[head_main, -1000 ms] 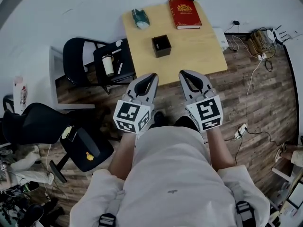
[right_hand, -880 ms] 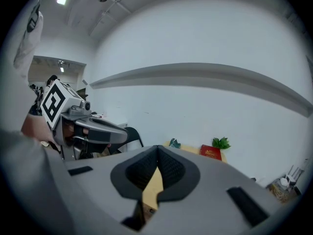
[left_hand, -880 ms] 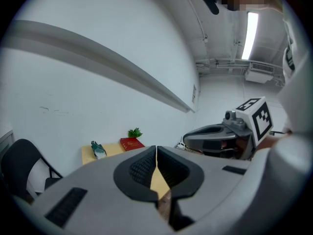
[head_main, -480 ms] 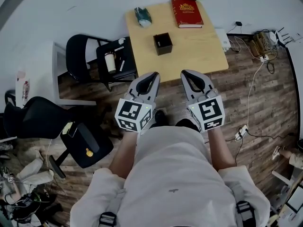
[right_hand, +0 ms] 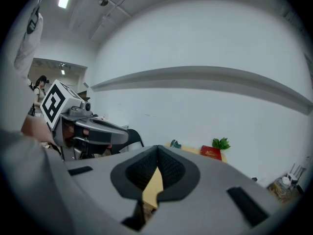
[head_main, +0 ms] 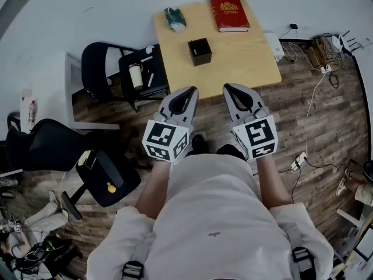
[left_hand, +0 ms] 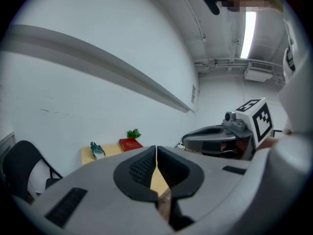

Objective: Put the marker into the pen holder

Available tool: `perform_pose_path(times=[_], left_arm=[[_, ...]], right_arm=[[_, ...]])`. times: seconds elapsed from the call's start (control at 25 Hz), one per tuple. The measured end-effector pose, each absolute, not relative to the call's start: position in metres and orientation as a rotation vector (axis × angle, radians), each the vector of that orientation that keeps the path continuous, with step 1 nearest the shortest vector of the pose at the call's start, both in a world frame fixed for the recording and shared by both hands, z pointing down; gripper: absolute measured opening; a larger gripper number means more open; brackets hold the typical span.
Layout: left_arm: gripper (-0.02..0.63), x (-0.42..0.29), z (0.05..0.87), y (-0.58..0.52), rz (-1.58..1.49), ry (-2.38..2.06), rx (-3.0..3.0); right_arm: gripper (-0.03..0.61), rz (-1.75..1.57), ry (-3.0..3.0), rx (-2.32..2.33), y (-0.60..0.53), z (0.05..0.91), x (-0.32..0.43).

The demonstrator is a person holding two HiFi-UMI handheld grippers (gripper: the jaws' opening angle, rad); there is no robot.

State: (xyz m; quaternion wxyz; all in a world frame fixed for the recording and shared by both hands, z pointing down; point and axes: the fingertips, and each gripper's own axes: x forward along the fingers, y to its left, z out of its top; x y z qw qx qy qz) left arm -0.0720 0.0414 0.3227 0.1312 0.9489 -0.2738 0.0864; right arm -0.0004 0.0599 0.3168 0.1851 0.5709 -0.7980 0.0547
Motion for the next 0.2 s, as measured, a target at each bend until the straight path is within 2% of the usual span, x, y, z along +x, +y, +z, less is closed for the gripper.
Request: perform_pose_path(times=[0.2], left_arm=[[0.009, -0.0745, 0.3197, 0.0415, 0.255, -0.798, 2.76]], right_arm=[[-0.002, 0.157, -2.253, 1.605, 0.061, 0.3144, -0.0026]])
